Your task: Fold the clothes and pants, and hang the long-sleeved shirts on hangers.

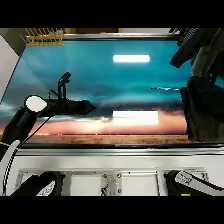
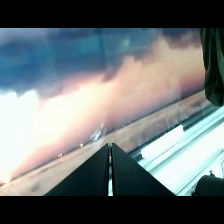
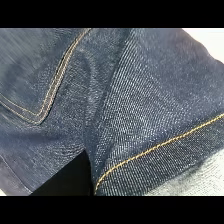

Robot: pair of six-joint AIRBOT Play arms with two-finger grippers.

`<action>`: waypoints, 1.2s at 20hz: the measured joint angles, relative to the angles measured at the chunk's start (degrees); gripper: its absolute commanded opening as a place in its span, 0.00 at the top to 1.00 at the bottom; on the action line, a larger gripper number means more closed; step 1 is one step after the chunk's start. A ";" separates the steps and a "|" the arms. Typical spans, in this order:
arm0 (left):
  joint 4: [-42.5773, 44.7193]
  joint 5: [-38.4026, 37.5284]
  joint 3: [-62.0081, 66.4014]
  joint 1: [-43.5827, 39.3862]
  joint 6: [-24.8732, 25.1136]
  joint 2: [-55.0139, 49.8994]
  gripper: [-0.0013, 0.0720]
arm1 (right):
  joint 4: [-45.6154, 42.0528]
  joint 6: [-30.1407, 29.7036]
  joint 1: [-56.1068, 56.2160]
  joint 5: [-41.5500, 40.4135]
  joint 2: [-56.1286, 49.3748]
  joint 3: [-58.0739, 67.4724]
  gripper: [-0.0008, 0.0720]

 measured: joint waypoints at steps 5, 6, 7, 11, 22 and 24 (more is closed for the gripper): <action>0.02 -1.25 0.00 0.00 -0.02 0.00 0.96 | -1.92 0.35 -0.02 -0.15 -1.64 -5.53 0.25; 0.02 -1.27 0.00 0.00 -0.02 0.00 0.96 | -2.08 0.37 -0.02 0.28 -1.81 -5.95 0.19; 0.04 -1.38 0.00 0.00 -0.02 0.00 0.96 | -2.12 0.37 -0.02 1.01 -1.97 -6.21 0.18; 0.04 -1.49 0.00 0.00 -0.02 0.00 0.96 | -2.51 0.37 0.37 2.99 0.02 -5.84 0.18; 0.04 -1.51 0.00 0.00 -0.02 0.00 0.96 | 12.87 0.15 27.78 0.22 22.95 -10.60 0.20; 0.02 -1.51 0.00 0.00 -0.04 0.00 0.96 | 14.12 0.15 34.80 0.17 23.80 -12.61 0.65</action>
